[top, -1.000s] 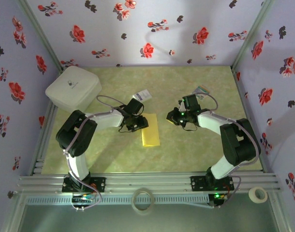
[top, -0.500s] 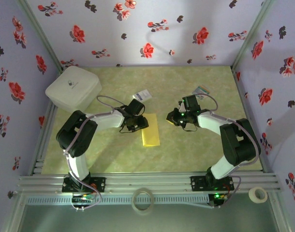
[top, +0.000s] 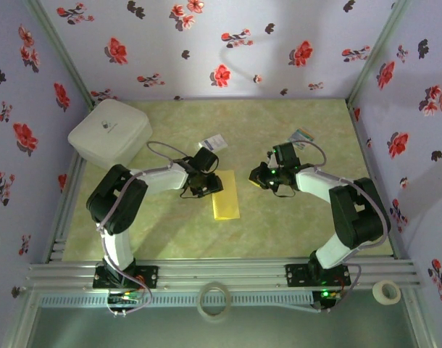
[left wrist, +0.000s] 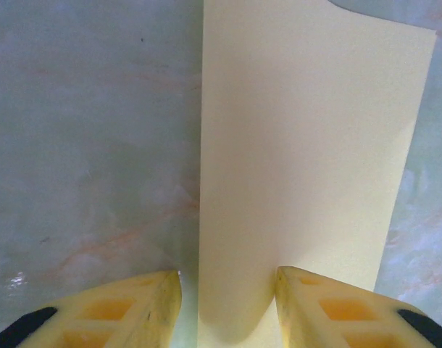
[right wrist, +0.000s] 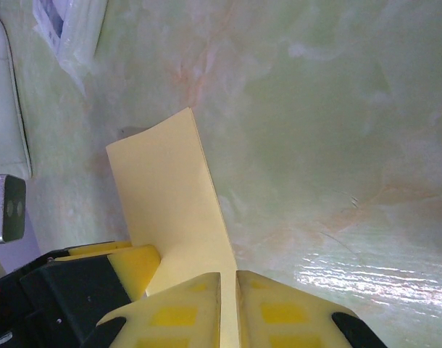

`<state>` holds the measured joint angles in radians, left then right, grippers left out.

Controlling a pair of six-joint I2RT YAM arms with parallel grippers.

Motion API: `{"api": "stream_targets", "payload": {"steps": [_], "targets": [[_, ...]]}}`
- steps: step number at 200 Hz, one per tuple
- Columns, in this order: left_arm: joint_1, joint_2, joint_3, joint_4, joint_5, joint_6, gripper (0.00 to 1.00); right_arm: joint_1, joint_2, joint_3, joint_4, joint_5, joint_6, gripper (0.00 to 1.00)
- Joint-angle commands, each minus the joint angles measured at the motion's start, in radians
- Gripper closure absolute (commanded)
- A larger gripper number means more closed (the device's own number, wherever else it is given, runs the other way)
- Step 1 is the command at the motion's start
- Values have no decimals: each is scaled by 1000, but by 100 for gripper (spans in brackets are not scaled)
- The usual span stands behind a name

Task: Fold a paper plane with a square sheet of paper (pick it up from the middle)
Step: Hold the square sheet of paper at the center of the table.

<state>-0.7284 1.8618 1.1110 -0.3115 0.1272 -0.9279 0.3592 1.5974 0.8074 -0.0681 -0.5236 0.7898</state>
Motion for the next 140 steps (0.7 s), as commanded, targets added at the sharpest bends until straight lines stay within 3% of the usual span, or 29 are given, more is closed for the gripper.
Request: {"api": "stream_targets", "payload": {"steps": [1,59,95,140], "targets": [[-5,86,-22,-36,-58,17,59,8,-5,-4,-16,-9,5,85],[-6,87,-28,-31,-55,15,59,33,18,14,-12,-29,-4,86],[-6,86,-27,-32,-53,23,59,91,71,66,-30,-34,-28,91],[-6,95,-24,-27,-47,41,59,177,157,165,-132,70,-70,96]]}}
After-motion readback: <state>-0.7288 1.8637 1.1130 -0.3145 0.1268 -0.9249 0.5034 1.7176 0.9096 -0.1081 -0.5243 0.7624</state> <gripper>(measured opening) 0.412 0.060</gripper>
